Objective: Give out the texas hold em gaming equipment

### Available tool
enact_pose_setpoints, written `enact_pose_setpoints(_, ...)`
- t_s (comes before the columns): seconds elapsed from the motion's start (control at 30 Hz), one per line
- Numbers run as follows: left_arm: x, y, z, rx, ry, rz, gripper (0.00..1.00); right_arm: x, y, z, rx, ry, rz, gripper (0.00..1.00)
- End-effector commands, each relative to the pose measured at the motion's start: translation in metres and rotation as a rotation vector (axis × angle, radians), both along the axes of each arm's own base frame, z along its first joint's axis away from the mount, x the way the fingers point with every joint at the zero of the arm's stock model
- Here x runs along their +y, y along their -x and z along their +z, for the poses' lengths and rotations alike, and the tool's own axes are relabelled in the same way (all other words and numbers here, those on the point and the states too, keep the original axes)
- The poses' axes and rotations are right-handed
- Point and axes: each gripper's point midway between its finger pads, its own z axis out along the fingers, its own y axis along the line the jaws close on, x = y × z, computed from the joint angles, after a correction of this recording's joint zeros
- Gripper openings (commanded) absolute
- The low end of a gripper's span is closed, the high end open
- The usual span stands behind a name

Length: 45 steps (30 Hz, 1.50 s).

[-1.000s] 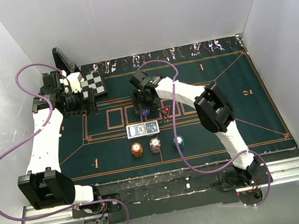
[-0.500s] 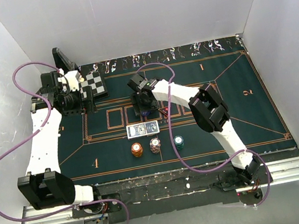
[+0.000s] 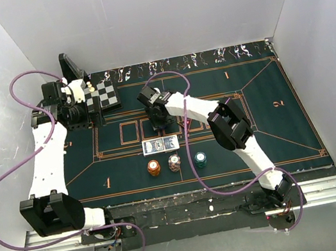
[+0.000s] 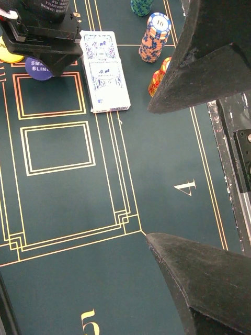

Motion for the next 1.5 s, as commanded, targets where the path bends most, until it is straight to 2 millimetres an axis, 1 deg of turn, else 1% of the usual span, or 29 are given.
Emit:
enact_pose_setpoints(0.0,0.005,0.003,0.023,-0.073,-0.005,0.020,0.98,0.028,0.006,-0.011,-0.017,-0.020,0.054,0.49)
enact_pose_setpoints(0.07,0.006,0.003,0.023,-0.074,-0.003,0.028,0.98,0.047,0.013,-0.010,-0.025,-0.048,0.102,0.45)
enact_pose_setpoints(0.1,0.008,0.005,0.023,-0.073,-0.001,0.034,0.98,0.062,0.018,-0.005,-0.035,-0.080,0.138,0.44)
enact_pose_setpoints(0.2,0.012,0.006,0.019,-0.061,0.001,0.055,0.98,0.109,0.034,0.017,-0.071,-0.207,0.253,0.44)
enact_pose_setpoints(0.23,0.015,0.007,0.018,-0.060,-0.002,0.066,0.98,0.121,0.040,0.024,-0.086,-0.240,0.284,0.43)
enact_pose_setpoints(0.3,0.019,0.008,0.014,-0.057,-0.003,0.082,0.98,0.147,0.057,0.040,-0.098,-0.312,0.363,0.44)
enact_pose_setpoints(0.4,0.025,0.009,0.009,-0.047,-0.003,0.097,0.98,0.171,0.076,0.059,-0.094,-0.410,0.445,0.44)
enact_pose_setpoints(0.47,0.027,0.010,0.006,-0.038,-0.001,0.101,0.98,0.177,0.081,0.066,-0.102,-0.422,0.461,0.45)
enact_pose_setpoints(0.5,0.028,0.010,0.005,-0.035,0.002,0.104,0.98,0.172,0.076,0.067,-0.120,-0.404,0.443,0.48)
enact_pose_setpoints(0.57,0.029,0.009,0.004,-0.037,0.004,0.106,0.98,0.158,0.060,0.073,-0.182,-0.364,0.397,0.56)
enact_pose_setpoints(0.6,0.030,0.010,0.003,-0.035,0.005,0.105,0.98,0.150,0.052,0.076,-0.209,-0.354,0.372,0.62)
enact_pose_setpoints(0.63,0.030,0.010,0.002,-0.034,0.009,0.105,0.98,0.141,0.043,0.079,-0.227,-0.347,0.346,0.67)
enact_pose_setpoints(0.7,0.029,0.010,0.000,-0.028,0.019,0.105,0.98,0.123,0.024,0.082,-0.238,-0.337,0.288,0.73)
enact_pose_setpoints(0.73,0.029,0.009,-0.001,-0.027,0.023,0.105,0.98,0.116,0.014,0.081,-0.238,-0.327,0.262,0.75)
enact_pose_setpoints(0.8,0.027,0.009,-0.001,-0.024,0.034,0.100,0.98,0.102,-0.002,0.076,-0.235,-0.301,0.210,0.78)
enact_pose_setpoints(0.87,0.026,0.009,-0.003,-0.017,0.045,0.097,0.98,0.092,-0.015,0.073,-0.247,-0.280,0.177,0.80)
enact_pose_setpoints(1.07,0.024,0.010,-0.003,-0.015,0.052,0.083,0.98,0.070,-0.042,0.055,-0.250,-0.228,0.096,0.81)
enact_pose_setpoints(1.23,0.023,0.009,-0.004,-0.009,0.058,0.077,0.98,0.065,-0.050,0.040,-0.210,-0.219,0.077,0.81)
enact_pose_setpoints(1.33,0.022,0.007,-0.003,-0.012,0.064,0.076,0.98,0.065,-0.046,0.031,-0.189,-0.215,0.077,0.81)
enact_pose_setpoints(1.47,0.021,0.006,-0.004,-0.006,0.069,0.075,0.98,0.059,-0.040,0.018,-0.157,-0.194,0.064,0.81)
